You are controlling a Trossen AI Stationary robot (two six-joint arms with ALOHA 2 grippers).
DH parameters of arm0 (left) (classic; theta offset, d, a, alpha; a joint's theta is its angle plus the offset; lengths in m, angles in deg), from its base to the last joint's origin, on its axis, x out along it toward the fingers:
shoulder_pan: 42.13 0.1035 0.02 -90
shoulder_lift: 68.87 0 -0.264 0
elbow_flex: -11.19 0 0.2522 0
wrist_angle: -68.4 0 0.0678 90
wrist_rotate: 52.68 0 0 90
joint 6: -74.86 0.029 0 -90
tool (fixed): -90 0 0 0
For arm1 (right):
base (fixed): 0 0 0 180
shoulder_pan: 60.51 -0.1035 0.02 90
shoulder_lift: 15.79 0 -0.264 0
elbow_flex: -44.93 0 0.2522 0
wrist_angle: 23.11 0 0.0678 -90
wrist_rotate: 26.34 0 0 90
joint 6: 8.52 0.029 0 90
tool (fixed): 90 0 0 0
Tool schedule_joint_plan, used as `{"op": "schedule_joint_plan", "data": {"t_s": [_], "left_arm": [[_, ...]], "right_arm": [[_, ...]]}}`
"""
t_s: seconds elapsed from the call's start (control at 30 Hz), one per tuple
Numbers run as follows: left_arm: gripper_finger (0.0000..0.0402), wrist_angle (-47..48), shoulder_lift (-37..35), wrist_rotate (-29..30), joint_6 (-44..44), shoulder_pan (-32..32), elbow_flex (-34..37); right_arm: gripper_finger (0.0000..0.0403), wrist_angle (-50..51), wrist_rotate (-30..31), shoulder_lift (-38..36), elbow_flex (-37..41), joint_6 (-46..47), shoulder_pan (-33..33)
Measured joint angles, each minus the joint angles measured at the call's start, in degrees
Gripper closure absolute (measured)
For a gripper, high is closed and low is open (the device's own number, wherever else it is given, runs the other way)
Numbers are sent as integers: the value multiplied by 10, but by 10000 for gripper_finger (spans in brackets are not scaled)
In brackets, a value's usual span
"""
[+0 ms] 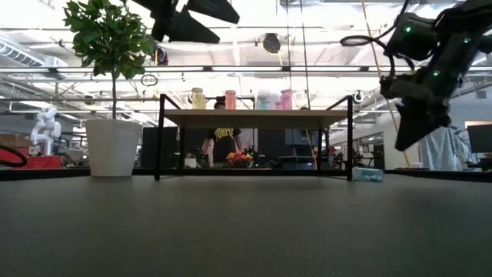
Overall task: Pick and place medicine bottles onto shelf by color
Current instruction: Put the blue pill bottle on the shelf aligned with the other blue pill bottles
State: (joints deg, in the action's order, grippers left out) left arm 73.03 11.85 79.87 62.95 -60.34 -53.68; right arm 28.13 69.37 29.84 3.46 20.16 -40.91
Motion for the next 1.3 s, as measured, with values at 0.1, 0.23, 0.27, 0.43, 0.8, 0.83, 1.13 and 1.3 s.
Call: {"op": "schedule_joint_plan", "data": {"t_s": [0.1, 0.23, 0.27, 0.43, 0.8, 0.83, 1.13, 1.3], "left_arm": [[37, -16, 18, 0, -18, -6, 0], [37, -21, 23, 0, -19, -8, 0], [37, -21, 23, 0, -19, -8, 0], [37, -19, 12, 0, -22, -17, 0], [37, -9, 10, 0, -26, -16, 0], [37, -4, 10, 0, -23, -12, 0], [37, 23, 10, 1, -32, 9, -13], [37, 122, 10, 0, -45, 8, -53]], "right_arm": [[313, -71, 53, 8, 7, -27, -15], [246, -187, 48, 19, 49, -29, -15], [228, -203, 52, 21, 62, -20, -15], [164, -269, 78, 23, 134, 44, -14], [193, -427, 76, 38, 209, -28, 10], [199, -428, 74, 46, 209, -35, 15], [234, -464, 19, 114, 207, -91, 44], [253, -503, 15, 132, 209, -109, 60]]}}
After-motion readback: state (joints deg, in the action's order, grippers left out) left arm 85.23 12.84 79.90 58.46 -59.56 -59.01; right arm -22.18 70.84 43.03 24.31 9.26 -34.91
